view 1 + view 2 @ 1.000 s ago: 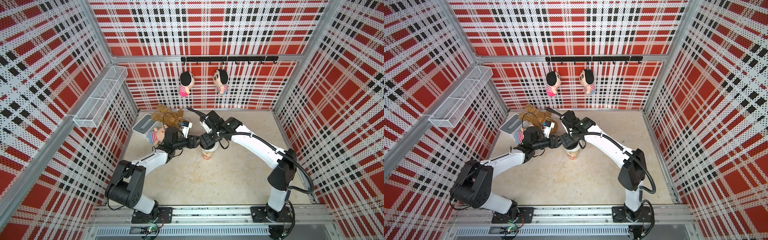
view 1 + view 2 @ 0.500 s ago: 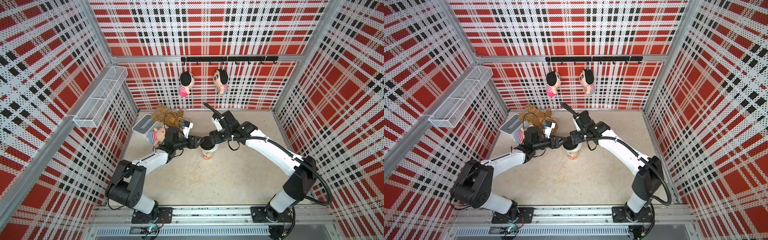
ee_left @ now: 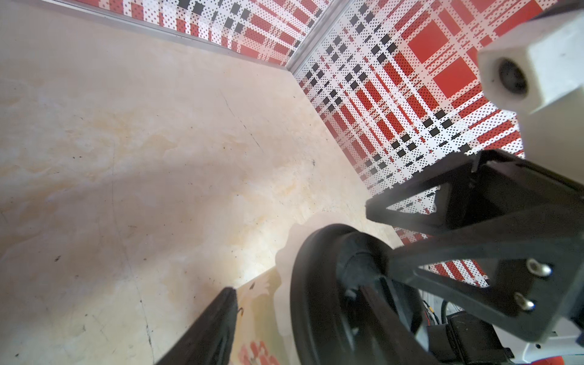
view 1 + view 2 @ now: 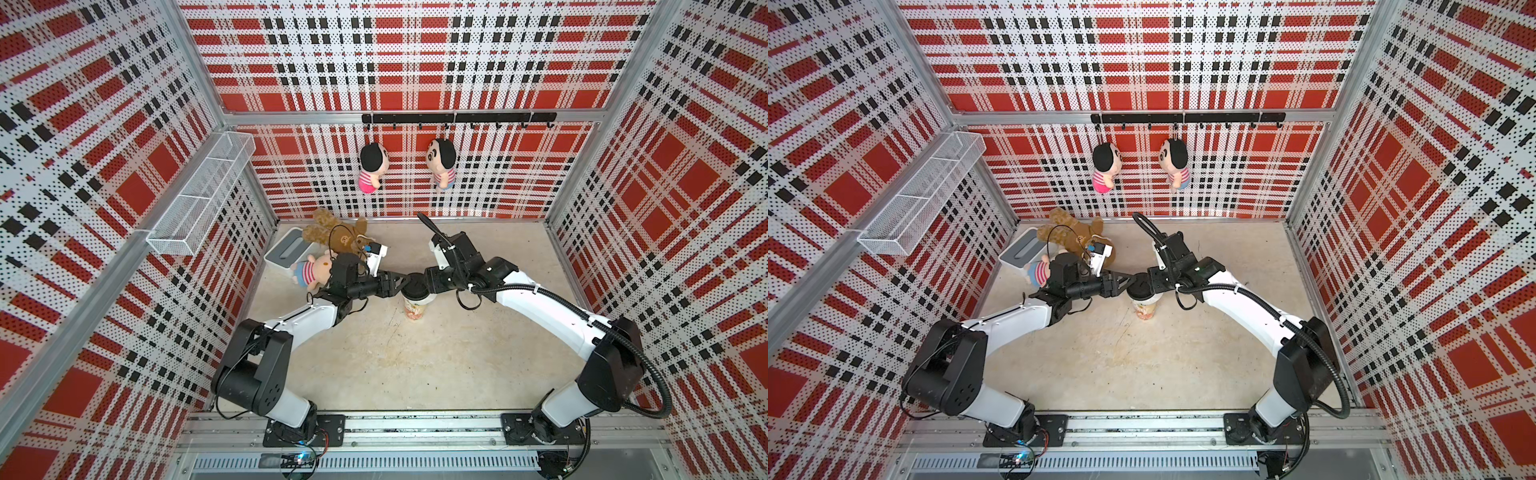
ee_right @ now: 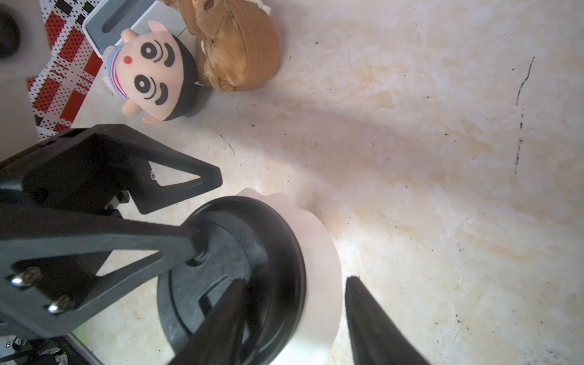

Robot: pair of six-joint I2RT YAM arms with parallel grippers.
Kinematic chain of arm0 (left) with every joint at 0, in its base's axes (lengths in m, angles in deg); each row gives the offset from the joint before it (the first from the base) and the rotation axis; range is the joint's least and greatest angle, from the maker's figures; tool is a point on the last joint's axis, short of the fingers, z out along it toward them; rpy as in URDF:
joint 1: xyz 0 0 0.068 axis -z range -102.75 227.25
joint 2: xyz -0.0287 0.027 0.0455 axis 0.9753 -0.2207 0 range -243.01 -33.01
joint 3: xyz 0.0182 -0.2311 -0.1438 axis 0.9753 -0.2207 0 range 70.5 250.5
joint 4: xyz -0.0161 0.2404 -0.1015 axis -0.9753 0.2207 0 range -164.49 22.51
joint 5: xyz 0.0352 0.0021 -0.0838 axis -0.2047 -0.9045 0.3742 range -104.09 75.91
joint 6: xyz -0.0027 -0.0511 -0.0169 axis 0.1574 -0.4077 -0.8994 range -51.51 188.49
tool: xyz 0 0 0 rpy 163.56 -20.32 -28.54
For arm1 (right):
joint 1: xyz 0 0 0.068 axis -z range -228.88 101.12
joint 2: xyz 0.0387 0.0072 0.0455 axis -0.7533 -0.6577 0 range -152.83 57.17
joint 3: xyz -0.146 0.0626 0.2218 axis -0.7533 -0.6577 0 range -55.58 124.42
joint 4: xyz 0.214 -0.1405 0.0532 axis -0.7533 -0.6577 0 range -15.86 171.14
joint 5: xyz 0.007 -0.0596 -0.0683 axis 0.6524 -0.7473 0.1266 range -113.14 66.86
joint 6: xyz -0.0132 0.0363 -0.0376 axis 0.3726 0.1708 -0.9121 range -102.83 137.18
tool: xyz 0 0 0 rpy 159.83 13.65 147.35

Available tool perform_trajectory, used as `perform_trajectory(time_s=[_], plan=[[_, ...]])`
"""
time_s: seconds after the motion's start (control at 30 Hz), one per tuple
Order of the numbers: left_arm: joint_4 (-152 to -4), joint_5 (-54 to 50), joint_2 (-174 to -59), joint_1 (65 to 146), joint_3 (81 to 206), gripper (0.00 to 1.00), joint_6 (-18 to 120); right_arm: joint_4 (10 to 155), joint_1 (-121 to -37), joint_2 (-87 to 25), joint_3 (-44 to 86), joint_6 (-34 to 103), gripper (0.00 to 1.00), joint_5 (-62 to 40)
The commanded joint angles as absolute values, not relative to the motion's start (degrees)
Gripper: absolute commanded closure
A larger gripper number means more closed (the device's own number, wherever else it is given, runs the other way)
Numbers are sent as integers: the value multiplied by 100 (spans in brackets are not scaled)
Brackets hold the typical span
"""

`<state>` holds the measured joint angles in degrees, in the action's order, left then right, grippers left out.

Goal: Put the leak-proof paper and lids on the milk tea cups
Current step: Secure the cup lid on the cup.

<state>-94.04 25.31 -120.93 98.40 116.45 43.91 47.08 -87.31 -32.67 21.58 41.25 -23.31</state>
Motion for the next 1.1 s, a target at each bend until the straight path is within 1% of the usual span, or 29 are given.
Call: perform_trajectory(time_s=[0.0, 0.13, 0.67, 1.07], plan=[[-8582, 2303, -12345, 9911, 11519, 37, 4652, 4220, -8650, -3280, 1729, 4206, 50, -2560], [-8574, 2303, -12395, 9913, 11531, 37, 4652, 4441, -8623, -3195, 1397, 4275, 56, -2510], [-8443, 2184, -12404, 9914, 11488, 35, 4669, 5495, -8573, -2918, -122, 4841, 60, -2255], [-8380, 2124, -12445, 9905, 11506, 35, 4687, 6177, -8448, -2931, -872, 5175, 65, -2113]])
